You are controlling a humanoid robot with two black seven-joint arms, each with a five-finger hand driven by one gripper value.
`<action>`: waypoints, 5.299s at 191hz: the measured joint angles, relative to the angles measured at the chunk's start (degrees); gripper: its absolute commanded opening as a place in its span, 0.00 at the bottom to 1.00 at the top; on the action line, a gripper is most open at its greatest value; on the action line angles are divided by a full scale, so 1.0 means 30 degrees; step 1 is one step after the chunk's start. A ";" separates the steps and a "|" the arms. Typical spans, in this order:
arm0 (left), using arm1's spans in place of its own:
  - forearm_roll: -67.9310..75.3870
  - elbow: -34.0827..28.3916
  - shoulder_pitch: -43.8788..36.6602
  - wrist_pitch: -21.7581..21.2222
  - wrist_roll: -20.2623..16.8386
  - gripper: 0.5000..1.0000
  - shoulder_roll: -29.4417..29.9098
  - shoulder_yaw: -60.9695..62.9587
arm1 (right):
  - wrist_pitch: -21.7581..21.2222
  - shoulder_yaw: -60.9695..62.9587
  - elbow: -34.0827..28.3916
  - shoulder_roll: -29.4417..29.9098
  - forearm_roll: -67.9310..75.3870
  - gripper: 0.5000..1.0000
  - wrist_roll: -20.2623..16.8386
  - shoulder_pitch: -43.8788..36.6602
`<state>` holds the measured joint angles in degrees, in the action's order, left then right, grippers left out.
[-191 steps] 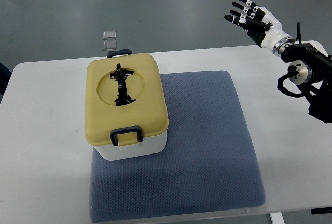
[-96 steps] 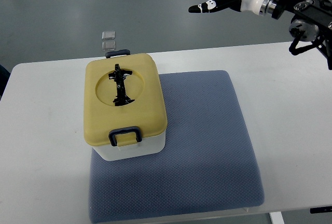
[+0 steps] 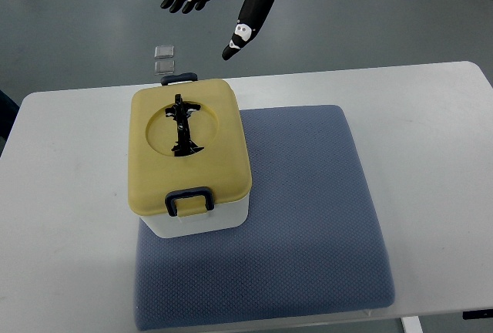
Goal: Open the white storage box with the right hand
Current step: 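Move the right hand over the box toward the black lid handle, then lower the right hand and grasp the black handle on the yellow lid, then lift the yellow lid off the box with the right hand, then lower the lid onto the grey mat beside the box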
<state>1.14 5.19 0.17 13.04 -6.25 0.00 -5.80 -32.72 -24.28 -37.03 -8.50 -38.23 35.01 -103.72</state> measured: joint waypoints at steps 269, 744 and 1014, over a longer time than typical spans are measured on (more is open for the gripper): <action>0.0002 0.0000 0.0002 -0.0002 -0.0002 1.00 0.0000 0.0024 | 1.0379 -0.3011 -0.6066 0.2834 -1.0664 0.63 -0.0005 -0.2753; 0.0001 0.0000 0.0003 -0.0004 -0.0002 1.00 0.0000 0.0027 | 1.2199 -0.2196 -0.6099 0.0696 -1.1114 0.00 -0.0004 -0.3173; 0.0001 0.0000 0.0004 -0.0004 -0.0002 1.00 0.0000 0.0028 | 1.4784 -0.1406 -0.6613 -0.8062 -1.4821 0.00 -0.0007 0.5140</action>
<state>1.14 5.19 0.18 13.03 -6.25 0.00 -5.71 11.63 -28.50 -56.87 -32.68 -82.69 35.00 -88.30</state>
